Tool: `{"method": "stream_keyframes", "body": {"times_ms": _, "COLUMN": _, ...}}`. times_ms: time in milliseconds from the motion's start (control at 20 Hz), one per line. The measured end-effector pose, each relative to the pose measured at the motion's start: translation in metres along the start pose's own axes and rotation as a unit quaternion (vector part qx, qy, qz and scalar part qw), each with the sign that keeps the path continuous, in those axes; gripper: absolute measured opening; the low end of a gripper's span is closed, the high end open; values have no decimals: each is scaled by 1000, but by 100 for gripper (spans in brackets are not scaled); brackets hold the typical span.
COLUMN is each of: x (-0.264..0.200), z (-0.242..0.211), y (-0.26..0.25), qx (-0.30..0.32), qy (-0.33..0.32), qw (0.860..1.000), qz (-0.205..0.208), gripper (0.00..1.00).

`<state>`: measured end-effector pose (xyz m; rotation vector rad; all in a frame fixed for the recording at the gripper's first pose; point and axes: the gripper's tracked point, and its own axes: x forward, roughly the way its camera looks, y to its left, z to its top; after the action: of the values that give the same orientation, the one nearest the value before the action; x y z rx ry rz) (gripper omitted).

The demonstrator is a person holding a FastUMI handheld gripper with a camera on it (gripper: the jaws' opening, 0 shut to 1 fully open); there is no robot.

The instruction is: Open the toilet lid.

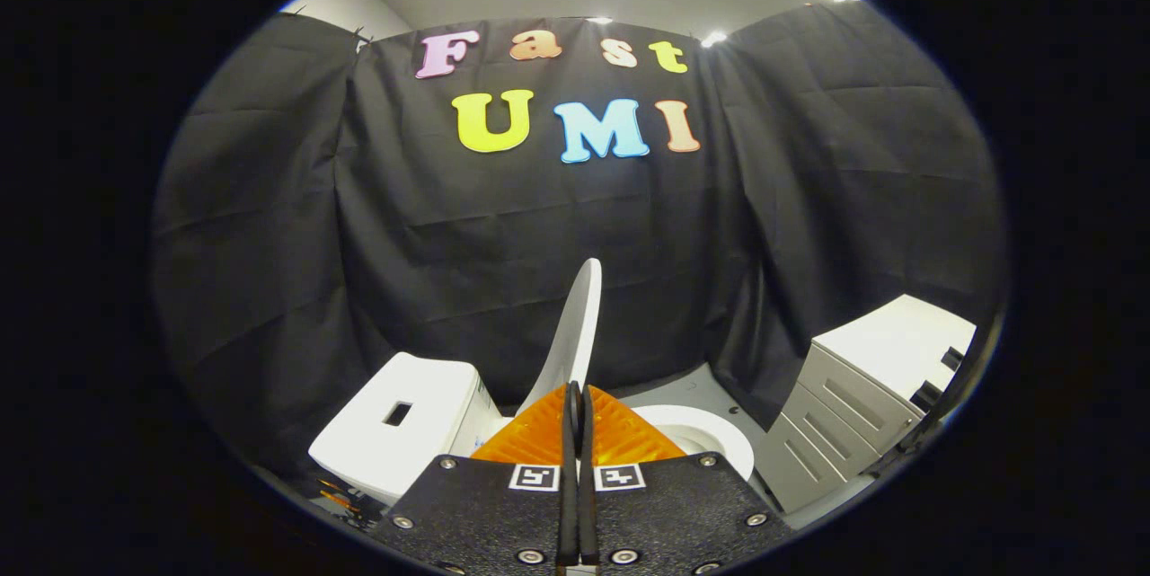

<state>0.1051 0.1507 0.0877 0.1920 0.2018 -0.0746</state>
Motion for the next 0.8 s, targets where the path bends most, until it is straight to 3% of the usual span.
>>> {"method": "stream_keyframes", "body": {"times_ms": 800, "x": -8, "z": 13, "y": 97, "qx": -39, "qy": -23, "qw": 996, "qz": 73, "gripper": 0}}
